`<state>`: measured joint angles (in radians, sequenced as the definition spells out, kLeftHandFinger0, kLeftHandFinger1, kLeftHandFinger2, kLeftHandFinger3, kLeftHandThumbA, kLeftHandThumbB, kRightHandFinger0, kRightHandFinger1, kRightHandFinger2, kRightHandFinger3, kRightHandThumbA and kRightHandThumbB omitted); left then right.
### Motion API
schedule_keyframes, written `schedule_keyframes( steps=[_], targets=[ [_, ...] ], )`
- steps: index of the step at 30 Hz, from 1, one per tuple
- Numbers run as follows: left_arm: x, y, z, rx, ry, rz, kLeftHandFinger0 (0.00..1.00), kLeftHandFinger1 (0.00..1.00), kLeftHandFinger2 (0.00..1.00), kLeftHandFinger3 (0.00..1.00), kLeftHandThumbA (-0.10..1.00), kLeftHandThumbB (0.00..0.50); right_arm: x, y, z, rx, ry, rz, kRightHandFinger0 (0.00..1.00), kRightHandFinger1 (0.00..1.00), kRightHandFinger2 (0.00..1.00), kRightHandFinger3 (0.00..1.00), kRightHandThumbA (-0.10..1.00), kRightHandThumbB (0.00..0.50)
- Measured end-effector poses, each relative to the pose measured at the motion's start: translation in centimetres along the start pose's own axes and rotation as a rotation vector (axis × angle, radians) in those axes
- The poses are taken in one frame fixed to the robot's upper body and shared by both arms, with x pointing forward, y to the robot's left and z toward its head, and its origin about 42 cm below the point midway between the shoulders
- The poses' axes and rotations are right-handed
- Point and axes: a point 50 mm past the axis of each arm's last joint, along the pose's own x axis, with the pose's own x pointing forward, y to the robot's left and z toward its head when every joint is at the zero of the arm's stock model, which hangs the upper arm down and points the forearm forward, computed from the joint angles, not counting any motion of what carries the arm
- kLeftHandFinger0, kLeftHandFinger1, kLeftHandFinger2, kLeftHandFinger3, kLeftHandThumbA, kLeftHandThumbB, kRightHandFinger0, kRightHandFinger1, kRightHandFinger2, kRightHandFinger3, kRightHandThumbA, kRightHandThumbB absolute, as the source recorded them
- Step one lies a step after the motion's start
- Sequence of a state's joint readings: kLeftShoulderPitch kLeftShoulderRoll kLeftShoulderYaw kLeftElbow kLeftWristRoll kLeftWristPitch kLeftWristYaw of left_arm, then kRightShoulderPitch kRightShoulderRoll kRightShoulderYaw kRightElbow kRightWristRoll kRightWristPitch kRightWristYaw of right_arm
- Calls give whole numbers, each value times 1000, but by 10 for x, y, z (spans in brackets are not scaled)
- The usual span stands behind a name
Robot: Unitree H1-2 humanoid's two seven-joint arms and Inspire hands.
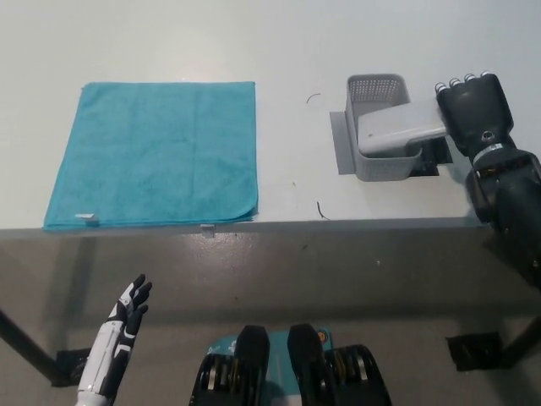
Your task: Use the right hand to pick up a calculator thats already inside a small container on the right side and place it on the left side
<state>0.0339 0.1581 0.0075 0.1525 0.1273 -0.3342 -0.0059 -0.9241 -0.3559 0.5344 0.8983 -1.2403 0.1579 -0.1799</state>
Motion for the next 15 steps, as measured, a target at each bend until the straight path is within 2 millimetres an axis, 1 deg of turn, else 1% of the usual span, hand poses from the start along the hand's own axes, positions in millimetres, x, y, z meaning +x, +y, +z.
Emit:
schedule_keyframes(
  steps=[1, 2, 3, 4, 5, 6, 7, 8, 9, 10, 11, 12, 13, 14, 15],
  targets=[
    [0, 0, 0, 0, 0, 0, 1000, 1000, 1000, 1000, 1000, 41, 0, 1, 0, 0, -1, -4, 0, 0, 41, 513, -100, 191],
    [0, 0, 0, 0, 0, 0, 1000, 1000, 1000, 1000, 1000, 50, -1, 2, 0, 1, -4, -17, 0, 0, 37, 443, -91, 163],
    [0, 0, 0, 0, 0, 0, 1000, 1000, 1000, 1000, 1000, 49, -1, 3, 0, 2, -6, -26, 0, 0, 29, 396, -98, 174],
    [0, 0, 0, 0, 0, 0, 1000, 1000, 1000, 1000, 1000, 50, -2, 4, -1, 4, -8, -32, 0, 0, 46, 375, -100, 163],
    [0, 0, 0, 1, 0, 0, 1000, 1000, 1000, 1000, 1000, 50, -3, 5, -1, 8, -13, -41, 0, 0, 56, 375, -100, 173],
    [0, 0, 0, 1, 0, 0, 1000, 1000, 1000, 1000, 1000, 55, -3, 6, -1, 13, -17, -51, 0, 0, 43, 332, -100, 180],
    [0, 0, 0, 1, -1, 0, 1000, 1000, 1000, 1000, 1000, 54, -4, 7, -1, 18, -19, -60, 0, 0, 49, 290, -100, 166],
    [0, 0, 0, 1, -1, 0, 1000, 1000, 1000, 1000, 1000, 51, -5, 9, -1, 25, -22, -66, 0, 0, 70, 170, -100, 144],
    [0, 0, 0, 1, -1, 0, 1000, 1000, 1000, 1000, 1000, 50, -6, 10, 0, 32, -24, -74, 0, 0, 110, 136, -100, 134],
    [1, 0, 0, 1, -1, 0, 1000, 1000, 1000, 1000, 1000, 47, -7, 11, -1, 41, -25, -84, 0, 17, 216, 76, -100, 122],
    [1, 0, 0, 1, -1, 0, 1000, 1000, 1000, 1000, 1000, 36, -8, 12, -1, 47, -24, -91, 0, 48, 284, 88, -100, 100],
    [1, 0, 0, 1, -1, 0, 1000, 1000, 1000, 1000, 1000, 31, -8, 13, -2, 55, -24, -98, 0, 80, 353, 56, -100, 77],
    [1, 0, 0, 2, -2, 0, 1000, 1000, 1000, 1000, 1000, 28, -8, 13, -3, 66, -23, -109, 0, 109, 412, 75, -100, 102],
    [1, 0, 0, 2, -2, 0, 1000, 1000, 1000, 1000, 1000, 27, -8, 12, -4, 80, -20, -121, 0, 92, 397, 107, -100, 124],
    [1, 0, 1, 2, -2, 0, 1000, 1000, 1000, 1000, 1000, 25, -8, 11, -5, 95, -22, -137, 0, 82, 386, 81, -100, 146]
  ],
)
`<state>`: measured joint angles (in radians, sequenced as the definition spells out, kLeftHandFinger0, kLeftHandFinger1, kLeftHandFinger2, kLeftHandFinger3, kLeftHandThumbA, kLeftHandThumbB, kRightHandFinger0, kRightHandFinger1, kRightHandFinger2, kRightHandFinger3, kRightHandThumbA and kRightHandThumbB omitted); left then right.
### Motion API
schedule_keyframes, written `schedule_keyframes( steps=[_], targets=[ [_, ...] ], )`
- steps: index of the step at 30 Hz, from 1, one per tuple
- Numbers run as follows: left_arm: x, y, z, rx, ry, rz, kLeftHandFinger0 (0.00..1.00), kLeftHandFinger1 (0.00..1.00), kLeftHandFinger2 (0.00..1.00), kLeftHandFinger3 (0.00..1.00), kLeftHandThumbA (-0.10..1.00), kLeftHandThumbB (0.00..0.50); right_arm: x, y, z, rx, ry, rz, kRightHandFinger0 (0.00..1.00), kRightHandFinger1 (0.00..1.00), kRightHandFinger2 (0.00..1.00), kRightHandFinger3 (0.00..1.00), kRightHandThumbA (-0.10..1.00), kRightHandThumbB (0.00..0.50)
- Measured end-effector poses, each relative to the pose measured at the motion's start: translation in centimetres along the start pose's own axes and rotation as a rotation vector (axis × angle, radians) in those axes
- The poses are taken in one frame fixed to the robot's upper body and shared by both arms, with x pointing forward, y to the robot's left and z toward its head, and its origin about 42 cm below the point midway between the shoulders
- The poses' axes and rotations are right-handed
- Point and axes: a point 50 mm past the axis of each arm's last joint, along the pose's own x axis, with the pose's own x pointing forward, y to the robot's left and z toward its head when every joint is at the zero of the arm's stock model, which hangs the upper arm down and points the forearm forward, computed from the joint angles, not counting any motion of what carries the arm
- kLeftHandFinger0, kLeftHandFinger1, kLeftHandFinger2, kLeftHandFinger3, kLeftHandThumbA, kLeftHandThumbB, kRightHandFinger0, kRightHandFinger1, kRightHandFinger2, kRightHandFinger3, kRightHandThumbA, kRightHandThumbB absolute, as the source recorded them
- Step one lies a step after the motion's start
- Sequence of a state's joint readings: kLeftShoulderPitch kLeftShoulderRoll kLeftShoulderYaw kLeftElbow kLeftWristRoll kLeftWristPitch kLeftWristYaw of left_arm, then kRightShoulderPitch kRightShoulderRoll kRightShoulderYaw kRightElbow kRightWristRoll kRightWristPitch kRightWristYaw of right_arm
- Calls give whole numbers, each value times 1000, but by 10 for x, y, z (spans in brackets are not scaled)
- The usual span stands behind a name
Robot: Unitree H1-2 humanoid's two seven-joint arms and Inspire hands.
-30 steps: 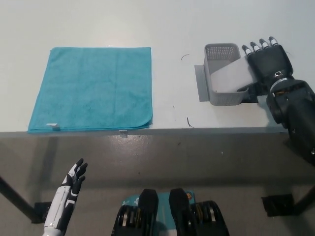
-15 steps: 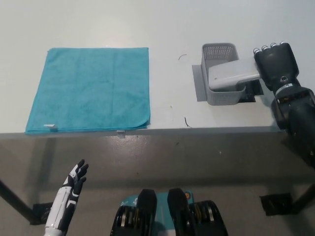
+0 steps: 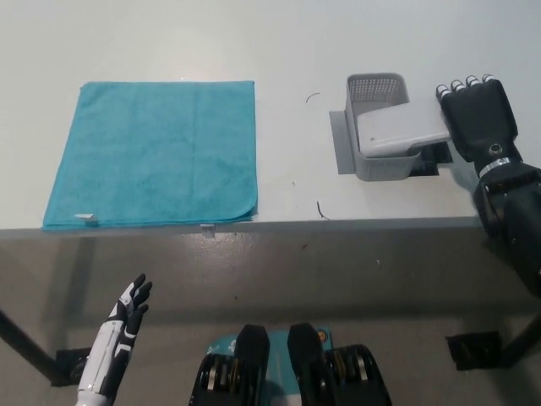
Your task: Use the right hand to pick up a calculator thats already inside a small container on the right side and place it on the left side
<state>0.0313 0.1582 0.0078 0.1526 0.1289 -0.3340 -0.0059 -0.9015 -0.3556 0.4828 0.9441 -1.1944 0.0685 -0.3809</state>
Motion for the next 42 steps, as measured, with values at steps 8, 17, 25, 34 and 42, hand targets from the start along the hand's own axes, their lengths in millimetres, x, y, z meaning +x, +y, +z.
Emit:
schedule_keyframes(
  steps=[8, 17, 25, 34, 42],
  targets=[
    [1, 0, 0, 1, -3, 1, 1000, 1000, 1000, 1000, 1000, 36, 2, -11, -5, 110, -3, -123, 0, 182, 553, 67, -100, 141],
    [2, 2, 1, 4, -7, 2, 1000, 1000, 1000, 1000, 1000, 63, 22, -71, -30, 236, 32, -376, 0, 243, 580, 375, -100, 270],
    [2, 2, 1, 5, -8, 1, 1000, 1000, 1000, 1000, 1000, 61, 32, -90, -26, 269, 6, -445, 0, 281, 688, 245, -100, 196],
    [2, 2, 1, 6, -8, 1, 1000, 1000, 1000, 1000, 1000, 55, 56, -115, 13, 285, -66, -466, 0, 192, 591, 268, -100, 230],
    [2, 2, 1, 6, -8, 1, 1000, 1000, 1000, 1000, 1000, 69, 79, -123, 76, 310, -140, -405, 0, 214, 649, 621, -100, 209]
  ],
)
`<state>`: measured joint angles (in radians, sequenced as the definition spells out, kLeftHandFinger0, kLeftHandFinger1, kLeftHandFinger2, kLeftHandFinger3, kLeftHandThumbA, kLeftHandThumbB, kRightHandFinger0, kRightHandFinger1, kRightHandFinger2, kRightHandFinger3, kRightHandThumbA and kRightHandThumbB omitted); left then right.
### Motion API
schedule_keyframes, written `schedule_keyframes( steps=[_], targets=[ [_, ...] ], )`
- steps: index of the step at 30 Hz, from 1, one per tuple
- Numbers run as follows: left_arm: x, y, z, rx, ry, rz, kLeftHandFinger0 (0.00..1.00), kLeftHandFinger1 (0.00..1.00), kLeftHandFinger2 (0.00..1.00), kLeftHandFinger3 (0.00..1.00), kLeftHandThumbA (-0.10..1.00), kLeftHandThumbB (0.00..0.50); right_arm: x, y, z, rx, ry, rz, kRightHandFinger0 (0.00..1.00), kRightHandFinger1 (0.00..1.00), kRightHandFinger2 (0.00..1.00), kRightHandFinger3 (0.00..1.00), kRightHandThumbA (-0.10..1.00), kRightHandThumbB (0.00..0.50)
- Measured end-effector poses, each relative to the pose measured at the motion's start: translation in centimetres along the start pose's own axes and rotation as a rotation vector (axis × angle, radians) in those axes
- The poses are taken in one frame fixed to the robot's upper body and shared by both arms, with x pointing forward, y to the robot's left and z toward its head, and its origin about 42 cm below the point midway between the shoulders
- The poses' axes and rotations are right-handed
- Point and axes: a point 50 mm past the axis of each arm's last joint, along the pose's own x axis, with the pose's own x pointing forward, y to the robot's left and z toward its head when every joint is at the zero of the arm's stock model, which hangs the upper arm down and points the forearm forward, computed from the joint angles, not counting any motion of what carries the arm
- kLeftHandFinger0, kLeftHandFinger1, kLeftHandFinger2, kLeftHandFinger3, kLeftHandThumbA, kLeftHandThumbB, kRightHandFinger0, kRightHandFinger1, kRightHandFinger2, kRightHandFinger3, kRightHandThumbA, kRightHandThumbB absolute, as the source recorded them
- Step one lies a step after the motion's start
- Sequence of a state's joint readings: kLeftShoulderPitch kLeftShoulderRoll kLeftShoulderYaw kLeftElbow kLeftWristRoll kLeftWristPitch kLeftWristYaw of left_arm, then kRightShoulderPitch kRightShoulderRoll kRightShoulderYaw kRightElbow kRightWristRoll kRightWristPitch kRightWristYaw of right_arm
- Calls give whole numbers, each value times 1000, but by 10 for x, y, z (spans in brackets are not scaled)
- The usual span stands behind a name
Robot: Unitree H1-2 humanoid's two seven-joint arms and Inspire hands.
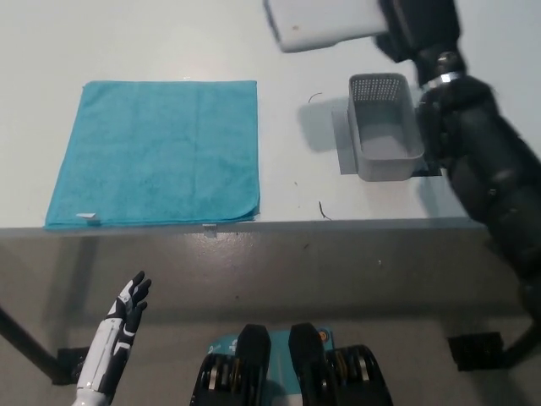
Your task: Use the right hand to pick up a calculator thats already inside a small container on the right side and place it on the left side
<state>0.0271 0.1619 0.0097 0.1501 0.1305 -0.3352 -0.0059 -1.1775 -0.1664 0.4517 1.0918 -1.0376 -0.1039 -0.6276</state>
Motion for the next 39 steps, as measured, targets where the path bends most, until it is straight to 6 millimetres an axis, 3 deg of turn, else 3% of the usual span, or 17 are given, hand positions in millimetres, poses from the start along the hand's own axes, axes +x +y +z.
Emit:
schedule_keyframes(
  steps=[3, 7, 8, 9, 10, 12, 14, 15, 17, 19, 21, 23, 26, 31, 34, 38, 39],
  targets=[
    [0, 0, 0, 0, 0, 0, 1000, 1000, 1000, 1000, 1000, 74, 11, 6, 28, 7, -33, 29, 0, 195, 614, 610, -100, 196],
    [0, 0, 0, 1, 0, -1, 1000, 1000, 1000, 1000, 1000, 67, 24, 9, 71, 10, -81, 66, 0, 152, 573, 589, -100, 224],
    [0, 0, 0, 1, 0, -2, 1000, 1000, 1000, 1000, 1000, 75, 24, 10, 72, 9, -81, 69, 0, 152, 574, 586, -100, 236],
    [0, 0, 0, 3, 1, -2, 1000, 1000, 1000, 1000, 1000, 75, 28, 10, 90, 20, -96, 81, 0, 147, 565, 574, -100, 246],
    [0, 0, 0, 3, 0, -2, 1000, 1000, 1000, 1000, 1000, 69, 29, 10, 93, 23, -98, 82, 0, 144, 563, 562, -100, 242],
    [0, -1, 0, 4, -1, -3, 1000, 1000, 1000, 1000, 1000, 62, 33, 10, 113, 41, -112, 94, 0, 104, 535, 441, -100, 248],
    [0, -1, 1, 5, -4, -5, 1000, 1000, 1000, 1000, 1000, 53, 35, 10, 129, 53, -123, 112, 0, 4, 384, 262, -100, 285],
    [0, -1, 1, 6, -4, -6, 1000, 1000, 1000, 1000, 1000, 47, 35, 11, 132, 54, -123, 118, 0, 0, 336, 194, -100, 306],
    [0, -2, 1, 8, -5, -8, 1000, 1000, 1000, 1000, 1000, 47, 35, 12, 140, 58, -122, 137, 0, 1, 358, 263, -100, 327],
    [0, -2, 2, 10, -6, -10, 1000, 1000, 1000, 1000, 1000, 45, 34, 15, 145, 60, -116, 173, 0, 0, 309, 229, -100, 343],
    [0, -2, 2, 12, -7, -12, 1000, 1000, 1000, 1000, 1000, 48, 32, 18, 148, 65, -106, 208, 0, 0, 285, 218, -100, 325],
    [1, -3, 2, 13, -8, -16, 1000, 1000, 1000, 1000, 1000, 52, 31, 21, 148, 63, -88, 246, 0, 0, 256, 385, -100, 353],
    [1, -4, 3, 15, -12, -20, 1000, 1000, 1000, 1000, 1000, 48, 28, 25, 146, 57, -58, 297, 0, 0, 160, 471, -100, 383],
    [2, -6, 5, 21, -18, -30, 1000, 1000, 1000, 1000, 1000, 49, 25, 30, 143, 41, -25, 360, 0, 0, 17, 459, -100, 360],
    [3, -7, 6, 26, -25, -35, 1000, 1000, 1000, 1000, 1000, 30, 21, 35, 142, 36, -12, 388, 0, 0, 44, 504, -100, 317],
    [7, -10, 10, 32, -39, -45, 1000, 1000, 1000, 1000, 1000, 10, 13, 42, 146, 19, -9, 438, 0, 0, 44, 502, -100, 354],
    [7, -10, 10, 32, -42, -47, 1000, 1000, 1000, 1000, 1000, 3, 11, 44, 148, 17, -12, 446, 0, 0, 65, 524, -100, 340]
  ],
)
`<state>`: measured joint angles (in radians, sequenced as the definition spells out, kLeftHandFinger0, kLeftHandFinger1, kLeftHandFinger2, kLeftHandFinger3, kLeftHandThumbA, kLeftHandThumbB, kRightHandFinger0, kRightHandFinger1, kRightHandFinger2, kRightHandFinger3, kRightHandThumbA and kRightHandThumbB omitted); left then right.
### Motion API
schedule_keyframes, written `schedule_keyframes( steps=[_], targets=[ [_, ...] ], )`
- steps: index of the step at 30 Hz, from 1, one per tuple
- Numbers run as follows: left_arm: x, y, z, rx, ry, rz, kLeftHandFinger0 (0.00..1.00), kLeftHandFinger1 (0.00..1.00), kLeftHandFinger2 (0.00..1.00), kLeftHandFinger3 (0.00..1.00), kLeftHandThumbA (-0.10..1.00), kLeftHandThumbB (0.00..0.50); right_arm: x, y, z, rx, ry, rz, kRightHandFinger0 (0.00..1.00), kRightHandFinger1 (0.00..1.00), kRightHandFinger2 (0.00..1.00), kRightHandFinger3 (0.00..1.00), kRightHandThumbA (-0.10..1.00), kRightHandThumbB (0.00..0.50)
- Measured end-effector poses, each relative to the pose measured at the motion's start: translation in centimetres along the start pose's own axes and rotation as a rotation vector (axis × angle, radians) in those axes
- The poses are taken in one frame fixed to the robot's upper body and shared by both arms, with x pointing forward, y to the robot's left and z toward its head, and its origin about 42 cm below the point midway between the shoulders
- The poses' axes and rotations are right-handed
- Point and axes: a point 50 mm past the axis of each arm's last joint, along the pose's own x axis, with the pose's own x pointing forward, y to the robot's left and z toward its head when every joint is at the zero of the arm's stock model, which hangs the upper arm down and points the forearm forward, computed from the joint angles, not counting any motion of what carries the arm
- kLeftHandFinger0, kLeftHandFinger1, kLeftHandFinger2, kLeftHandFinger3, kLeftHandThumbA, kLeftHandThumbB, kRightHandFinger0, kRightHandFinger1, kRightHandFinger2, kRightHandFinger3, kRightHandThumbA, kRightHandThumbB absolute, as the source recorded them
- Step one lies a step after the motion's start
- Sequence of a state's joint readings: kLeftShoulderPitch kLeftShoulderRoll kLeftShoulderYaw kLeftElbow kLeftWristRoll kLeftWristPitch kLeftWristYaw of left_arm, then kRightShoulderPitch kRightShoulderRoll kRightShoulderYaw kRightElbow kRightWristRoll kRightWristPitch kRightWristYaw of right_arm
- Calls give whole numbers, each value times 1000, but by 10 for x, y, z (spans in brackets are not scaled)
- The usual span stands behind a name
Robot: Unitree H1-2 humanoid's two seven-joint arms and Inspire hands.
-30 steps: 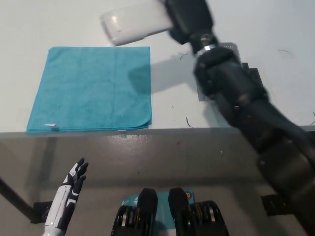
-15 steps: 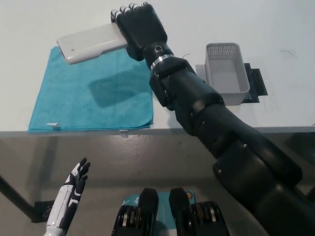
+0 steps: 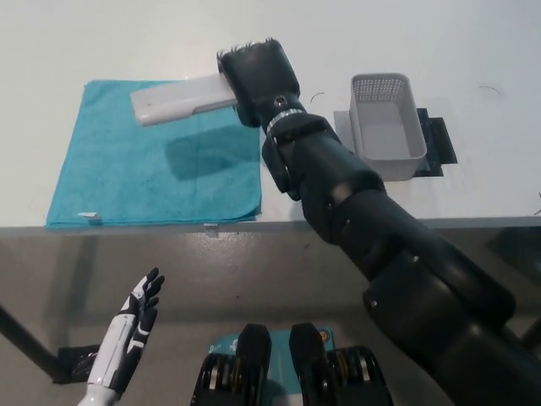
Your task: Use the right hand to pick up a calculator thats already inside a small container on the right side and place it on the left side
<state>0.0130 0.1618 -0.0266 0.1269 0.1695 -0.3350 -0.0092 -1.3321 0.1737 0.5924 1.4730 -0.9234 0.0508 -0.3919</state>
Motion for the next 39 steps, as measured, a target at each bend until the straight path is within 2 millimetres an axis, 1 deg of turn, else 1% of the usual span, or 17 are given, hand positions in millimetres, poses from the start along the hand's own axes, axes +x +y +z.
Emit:
schedule_keyframes(
  steps=[3, 5, 11, 14, 22, 23, 24, 26, 29, 30, 32, 33, 34, 35, 36, 37, 39],
  targets=[
    [1, -3, 2, -1, -10, -13, 1000, 1000, 1000, 1000, 1000, 7, -4, 10, 7, -1, -3, 36, 0, 0, 66, 527, -99, 341],
    [1, -4, 4, -3, -15, -22, 1000, 1000, 1000, 1000, 1000, 3, -8, 18, 12, -5, -5, 66, 0, 0, 60, 533, -96, 376],
    [2, -7, 4, -4, -17, -38, 1000, 1000, 1000, 1000, 1000, 17, -19, 40, 27, 6, -1, 148, 0, 0, 101, 627, -100, 347],
    [2, -7, 4, -3, -17, -38, 1000, 1000, 1000, 1000, 1000, 16, -23, 48, 31, 18, 16, 182, 0, 0, 83, 608, -100, 367],
    [3, -8, 5, -3, -19, -43, 1000, 1000, 1000, 1000, 1000, 29, -32, 66, 28, 94, 83, 249, 0, 0, 114, 592, -94, 320],
    [3, -8, 5, -2, -20, -44, 1000, 1000, 1000, 1000, 1000, 35, -32, 66, 27, 117, 97, 254, 0, 0, 84, 574, -96, 307],
    [3, -8, 5, -2, -20, -46, 1000, 1000, 1000, 1000, 1000, 31, -33, 67, 25, 146, 115, 261, 0, 0, 83, 614, -99, 280],
    [3, -8, 5, -2, -19, -47, 1000, 1000, 1000, 1000, 1000, 31, -33, 67, 22, 194, 145, 268, 0, 0, 135, 783, -100, 236],
    [3, -8, 5, -2, -19, -50, 1000, 1000, 1000, 1000, 1000, 34, -32, 66, 17, 297, 196, 274, 3, 25, 208, 827, -62, 240],
    [2, -8, 5, -1, -19, -50, 1000, 1000, 1000, 1000, 1000, 38, -31, 65, 16, 340, 215, 275, 32, 61, 258, 797, -38, 252],
    [2, -8, 5, -1, -19, -52, 1000, 1000, 1000, 1000, 1000, 31, -29, 61, 13, 436, 259, 273, 95, 158, 384, 782, 118, 219],
    [2, -8, 5, -1, -19, -52, 1000, 1000, 1000, 1000, 1000, 30, -27, 59, 10, 481, 282, 272, 177, 284, 547, 858, 328, 213],
    [2, -8, 5, -1, -19, -52, 1000, 1000, 1000, 1000, 1000, 25, -26, 58, 8, 513, 298, 268, 434, 691, 1000, 1000, 650, 317],
    [3, -8, 5, -1, -20, -52, 1000, 1000, 1000, 1000, 1000, 24, -26, 56, 6, 538, 311, 264, 520, 854, 1000, 1000, 718, 327],
    [3, -8, 5, 0, -19, -53, 1000, 1000, 1000, 1000, 1000, 29, -24, 53, 4, 589, 336, 256, 942, 1000, 1000, 1000, 842, 409],
    [2, -9, 5, 0, -19, -53, 1000, 1000, 1000, 1000, 1000, 29, -22, 50, 2, 641, 359, 248, 1000, 1000, 1000, 1000, 847, 412],
    [2, -9, 5, 0, -18, -54, 1000, 1000, 1000, 1000, 1000, 40, -19, 45, 1, 719, 388, 240, 1000, 1000, 1000, 1000, 906, 491]
  ],
)
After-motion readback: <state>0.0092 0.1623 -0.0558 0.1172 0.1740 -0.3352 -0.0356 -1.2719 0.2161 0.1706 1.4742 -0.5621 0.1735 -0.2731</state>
